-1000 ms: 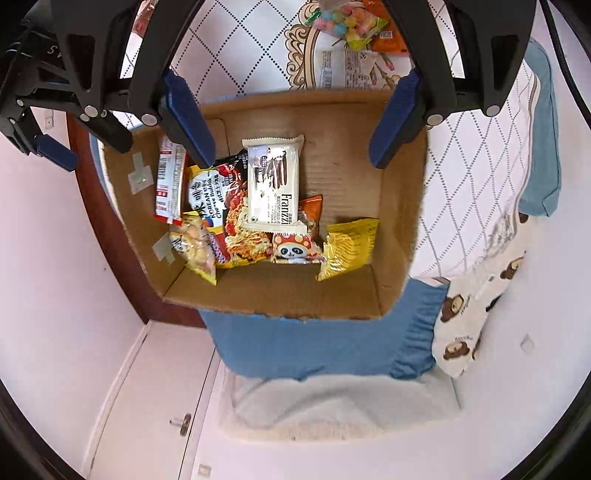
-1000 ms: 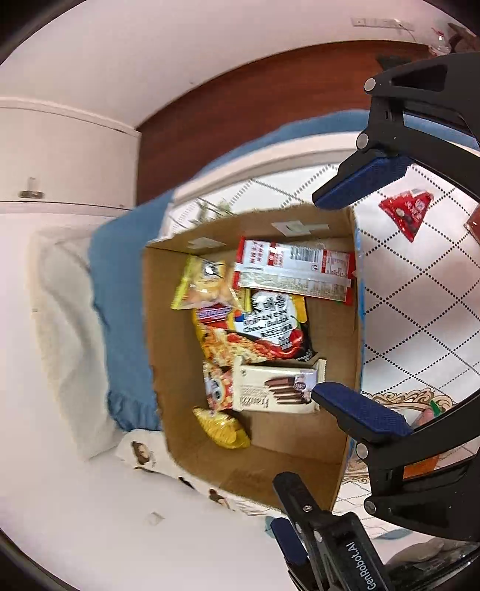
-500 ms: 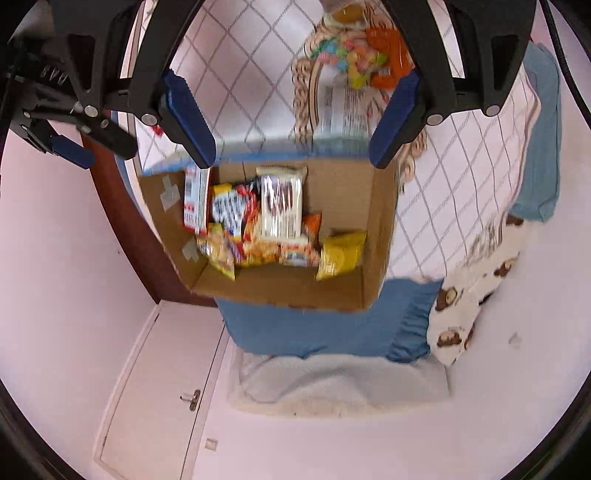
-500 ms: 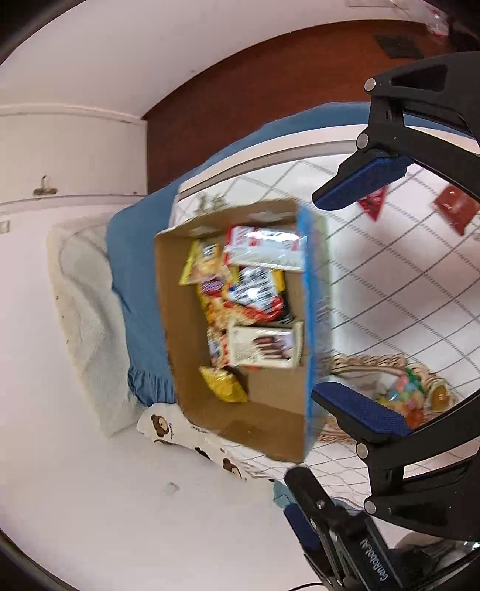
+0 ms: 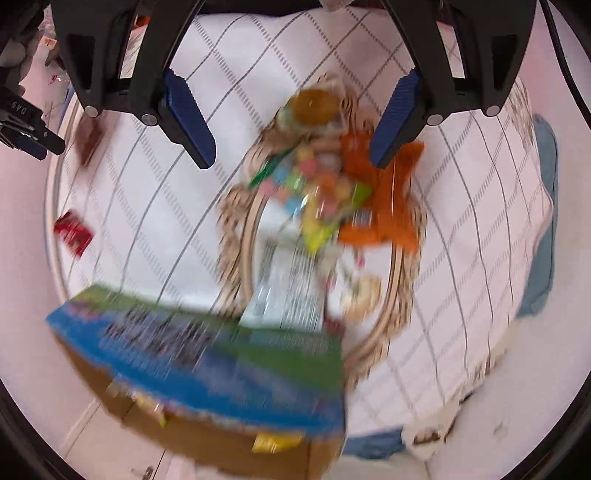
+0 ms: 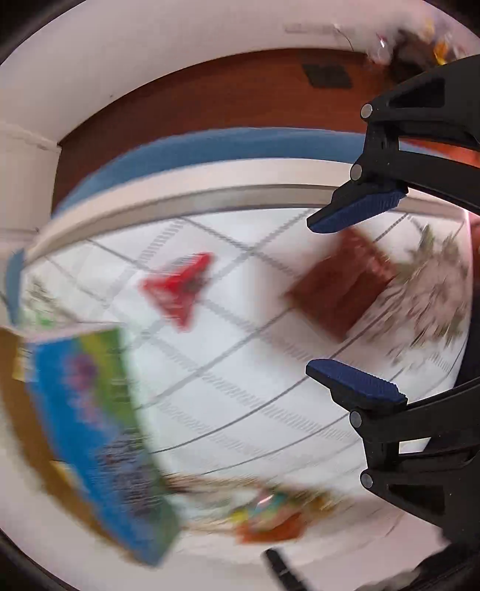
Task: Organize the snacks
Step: 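Lower both tools back to the snacks on the bed, then grasp the candy-ball bag with left tool while right tool grasps the brown packet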
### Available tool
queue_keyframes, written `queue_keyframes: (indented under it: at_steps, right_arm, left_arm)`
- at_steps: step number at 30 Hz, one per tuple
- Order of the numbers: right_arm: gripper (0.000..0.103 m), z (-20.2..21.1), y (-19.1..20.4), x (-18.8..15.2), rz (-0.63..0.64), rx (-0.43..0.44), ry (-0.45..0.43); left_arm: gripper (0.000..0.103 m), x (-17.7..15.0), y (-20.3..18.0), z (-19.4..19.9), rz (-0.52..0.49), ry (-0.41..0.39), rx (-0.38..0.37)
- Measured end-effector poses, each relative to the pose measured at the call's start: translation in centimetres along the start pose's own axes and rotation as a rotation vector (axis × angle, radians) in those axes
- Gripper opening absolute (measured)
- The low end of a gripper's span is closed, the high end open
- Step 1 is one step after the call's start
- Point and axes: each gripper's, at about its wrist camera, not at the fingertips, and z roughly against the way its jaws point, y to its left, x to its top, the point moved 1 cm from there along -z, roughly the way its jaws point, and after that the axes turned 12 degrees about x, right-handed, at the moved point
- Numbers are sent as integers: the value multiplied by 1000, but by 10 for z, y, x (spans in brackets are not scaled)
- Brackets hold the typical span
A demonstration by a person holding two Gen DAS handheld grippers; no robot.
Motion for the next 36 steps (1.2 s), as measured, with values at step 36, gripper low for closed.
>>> queue_keyframes:
  at_steps: [36]
  right_arm:
    - [81,-52,-18,-4,-130,287,-35]
  left_arm:
    - [54,-4,-44,-67,37,193,-114]
